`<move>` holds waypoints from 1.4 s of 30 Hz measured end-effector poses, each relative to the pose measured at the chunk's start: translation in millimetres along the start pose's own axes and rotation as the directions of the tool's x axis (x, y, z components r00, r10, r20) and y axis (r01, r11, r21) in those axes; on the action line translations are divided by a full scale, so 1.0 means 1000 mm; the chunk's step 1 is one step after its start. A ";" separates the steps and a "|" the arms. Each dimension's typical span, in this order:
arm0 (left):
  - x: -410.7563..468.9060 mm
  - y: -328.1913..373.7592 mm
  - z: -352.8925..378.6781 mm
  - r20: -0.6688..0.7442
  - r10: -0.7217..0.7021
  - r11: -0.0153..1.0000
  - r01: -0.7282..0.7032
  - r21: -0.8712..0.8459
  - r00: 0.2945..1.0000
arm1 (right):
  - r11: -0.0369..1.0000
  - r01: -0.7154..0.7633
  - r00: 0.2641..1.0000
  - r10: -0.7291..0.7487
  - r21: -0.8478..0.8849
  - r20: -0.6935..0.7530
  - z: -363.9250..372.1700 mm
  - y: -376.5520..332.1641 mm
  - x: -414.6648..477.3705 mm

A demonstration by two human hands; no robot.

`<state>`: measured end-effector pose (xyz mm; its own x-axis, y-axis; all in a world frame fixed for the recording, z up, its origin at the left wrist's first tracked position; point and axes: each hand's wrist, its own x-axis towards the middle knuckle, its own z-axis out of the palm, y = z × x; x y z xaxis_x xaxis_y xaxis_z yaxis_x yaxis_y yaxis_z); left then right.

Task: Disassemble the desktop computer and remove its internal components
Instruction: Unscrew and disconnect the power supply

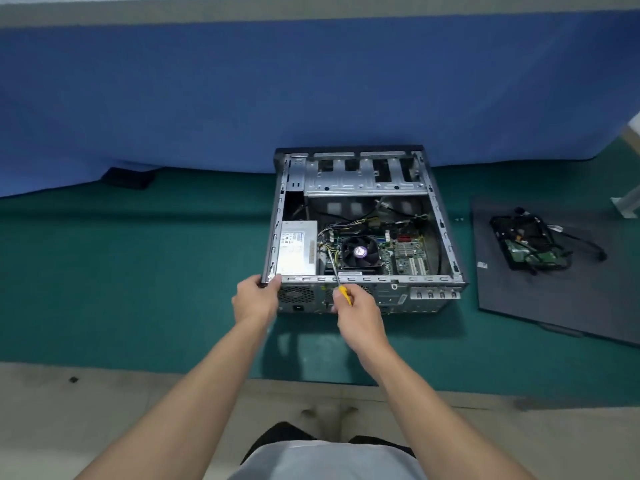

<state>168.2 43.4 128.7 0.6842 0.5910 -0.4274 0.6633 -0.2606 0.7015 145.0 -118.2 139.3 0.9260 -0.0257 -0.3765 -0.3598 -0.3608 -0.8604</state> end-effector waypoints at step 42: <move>0.026 -0.004 -0.030 0.581 -0.111 0.810 0.412 -0.418 0.806 | 0.213 -0.484 0.870 0.226 0.849 0.439 0.117 0.007 -0.034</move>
<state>174.2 82.5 132.1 0.6543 0.0618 -0.7537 0.6925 0.3516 0.6300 97.7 -11.2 106.0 0.6742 0.3056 -0.6724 -0.6214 0.7268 -0.2927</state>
